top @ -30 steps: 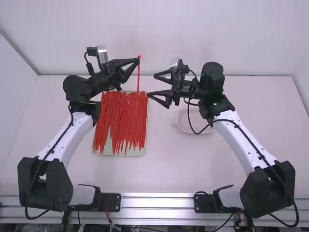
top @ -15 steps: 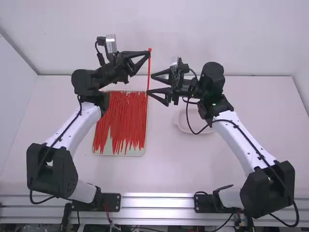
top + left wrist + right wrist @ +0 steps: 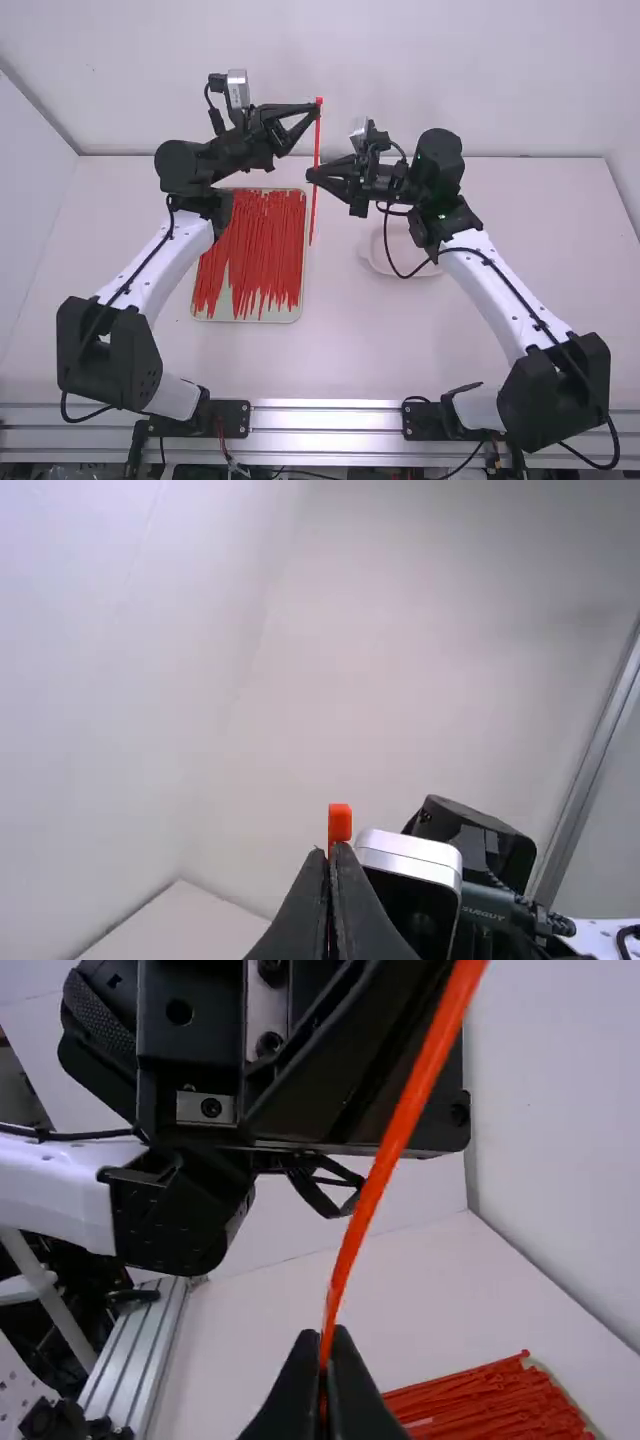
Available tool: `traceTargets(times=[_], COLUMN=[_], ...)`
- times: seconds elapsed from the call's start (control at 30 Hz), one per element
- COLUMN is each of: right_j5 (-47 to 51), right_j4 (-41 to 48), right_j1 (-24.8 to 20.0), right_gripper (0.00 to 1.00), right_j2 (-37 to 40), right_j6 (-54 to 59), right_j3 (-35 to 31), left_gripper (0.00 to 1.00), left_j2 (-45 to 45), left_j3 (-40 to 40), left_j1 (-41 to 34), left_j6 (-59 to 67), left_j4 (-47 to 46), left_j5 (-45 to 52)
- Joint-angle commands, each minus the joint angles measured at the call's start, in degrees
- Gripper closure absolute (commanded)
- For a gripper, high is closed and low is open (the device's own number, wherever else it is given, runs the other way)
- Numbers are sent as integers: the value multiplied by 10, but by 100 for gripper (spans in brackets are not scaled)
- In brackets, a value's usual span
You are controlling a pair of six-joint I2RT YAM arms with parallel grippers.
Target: Fasten the cable tie
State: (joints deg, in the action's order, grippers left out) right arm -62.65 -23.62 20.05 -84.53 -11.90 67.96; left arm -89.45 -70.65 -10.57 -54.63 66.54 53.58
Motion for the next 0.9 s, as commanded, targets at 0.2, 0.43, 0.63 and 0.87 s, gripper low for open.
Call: traceTargets(times=[0.2, 0.43, 0.63, 0.87], right_j5=[-27, -77, -111, -126], right_j4=[0, 31, 32, 32], right_j1=[-27, -54, -59, -54], right_gripper=[100, 100, 100, 100], right_j2=[-1, -1, -1, -1], right_j6=[-16, -4, 18, 35], right_j3=[18, 18, 18, 18], left_gripper=[82, 51, 22, 34], left_j2=[4, 4, 4, 4], left_j3=[-13, -81, -181, -223], left_j1=[3, 17, 17, 30], left_j6=[3, 115, 311, 452], left_j4=[5, -148, -396, -502], left_j5=[-3, 127, 230, 308])
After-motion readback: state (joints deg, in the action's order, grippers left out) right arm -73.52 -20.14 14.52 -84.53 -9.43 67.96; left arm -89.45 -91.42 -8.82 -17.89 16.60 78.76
